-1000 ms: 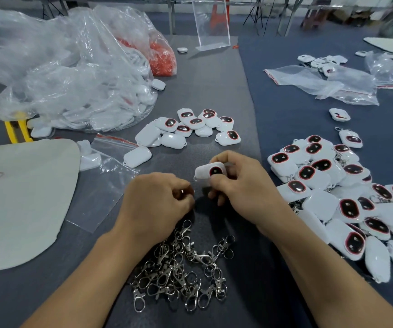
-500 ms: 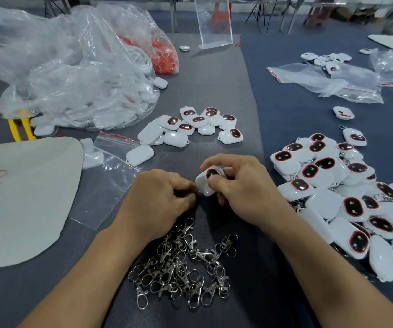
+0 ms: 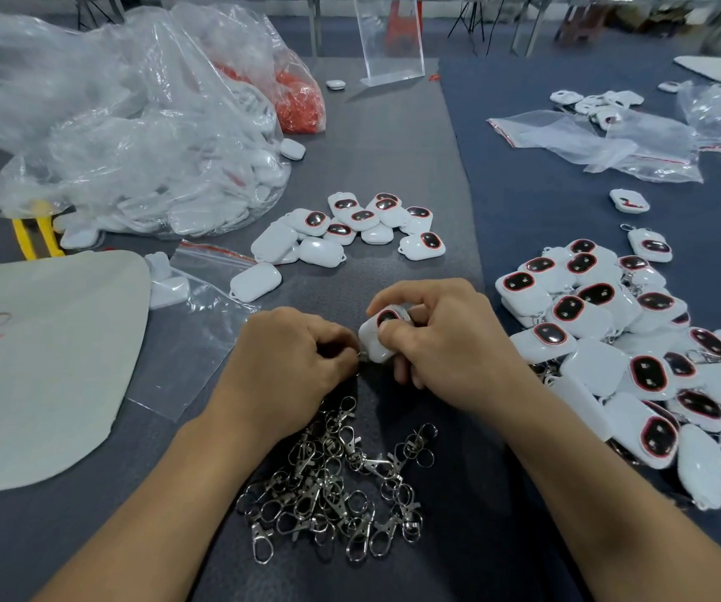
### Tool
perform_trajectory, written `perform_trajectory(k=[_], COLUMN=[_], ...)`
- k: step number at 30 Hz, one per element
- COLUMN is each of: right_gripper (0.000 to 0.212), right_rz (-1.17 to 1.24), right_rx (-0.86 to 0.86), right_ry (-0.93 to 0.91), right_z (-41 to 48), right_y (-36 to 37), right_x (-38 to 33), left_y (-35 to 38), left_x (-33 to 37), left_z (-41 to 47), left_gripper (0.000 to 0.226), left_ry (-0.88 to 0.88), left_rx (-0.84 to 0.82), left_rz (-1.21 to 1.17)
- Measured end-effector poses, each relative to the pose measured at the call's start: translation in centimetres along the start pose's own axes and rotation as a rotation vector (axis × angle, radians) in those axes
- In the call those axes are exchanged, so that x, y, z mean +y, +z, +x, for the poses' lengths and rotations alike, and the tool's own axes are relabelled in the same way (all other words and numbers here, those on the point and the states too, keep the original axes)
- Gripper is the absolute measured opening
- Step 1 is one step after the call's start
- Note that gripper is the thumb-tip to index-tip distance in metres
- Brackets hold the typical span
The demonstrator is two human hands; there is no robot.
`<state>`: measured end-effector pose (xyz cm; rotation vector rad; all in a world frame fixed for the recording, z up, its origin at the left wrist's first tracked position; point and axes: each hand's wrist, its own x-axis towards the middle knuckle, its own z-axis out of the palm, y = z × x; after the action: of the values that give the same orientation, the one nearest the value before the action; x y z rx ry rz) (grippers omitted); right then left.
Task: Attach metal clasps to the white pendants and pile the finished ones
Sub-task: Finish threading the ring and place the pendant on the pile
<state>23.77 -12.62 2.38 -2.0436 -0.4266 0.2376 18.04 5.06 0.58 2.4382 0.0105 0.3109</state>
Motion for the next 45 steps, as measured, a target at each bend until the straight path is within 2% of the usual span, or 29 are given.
perform_trajectory(k=[4, 7, 10, 13, 18, 24, 28, 32, 34, 39, 41, 43, 45], right_gripper=[0.02, 0.02, 0.021, 0.02, 0.023, 0.024, 0.028, 0.024, 0.015, 0.018, 0.021, 0.024, 0.028], right_rz=[-0.007, 0.06, 0.283, 0.528, 0.719, 0.818, 0.811, 0.698, 0.627, 0.61, 0.676, 0.799, 0.877], right_rx=[0.009, 0.016, 0.021, -0.02, -0.09, -0.148, -0.157, -0.12, -0.098, -0.049, -0.05, -0.087, -0.118], right_ry=[-0.02, 0.026, 0.128, 0.241, 0.355, 0.337, 0.301, 0.198, 0.109, 0.037, 0.066, 0.12, 0.146], right_z=[-0.4, -0.4, 0.0, 0.4, 0.3, 0.2, 0.1, -0.1, -0.1, -0.2, -0.2, -0.2, -0.1], right_y=[0.5, 0.8, 0.6, -0.1, -1.1, -1.2, -1.0, -0.7, -0.5, 0.7, 0.9, 0.7, 0.3], right_x=[-0.1, 0.2, 0.5, 0.3, 0.1, 0.0, 0.0, 0.2, 0.2, 0.3, 0.3, 0.2, 0.1], left_y=[0.1, 0.2, 0.4, 0.5, 0.7, 0.7, 0.3, -0.2, -0.5, -0.9, -0.7, -0.5, -0.3], left_x=[0.2, 0.1, 0.1, 0.1, 0.3, 0.6, 0.5, 0.4, 0.3, 0.6, 0.6, 0.6, 0.8], left_z=[-0.1, -0.2, -0.2, -0.1, 0.1, 0.2, 0.3, 0.1, -0.1, -0.6, -0.8, -0.6, -0.2], left_gripper=[0.02, 0.012, 0.013, 0.023, 0.025, 0.005, 0.006, 0.004, 0.009, 0.006, 0.004, 0.008, 0.015], left_ry=[-0.024, -0.043, -0.053, -0.055, -0.047, -0.049, -0.05, -0.057, -0.014, 0.191, 0.23, 0.133, 0.017], left_rx=[0.031, 0.048, 0.08, 0.081, 0.14, 0.065, 0.03, 0.028, 0.049, 0.176, 0.237, 0.255, 0.186], left_rz=[0.004, -0.052, -0.153, -0.294, -0.421, -0.492, -0.578, -0.497, -0.357, 0.106, 0.145, -0.087, -0.425])
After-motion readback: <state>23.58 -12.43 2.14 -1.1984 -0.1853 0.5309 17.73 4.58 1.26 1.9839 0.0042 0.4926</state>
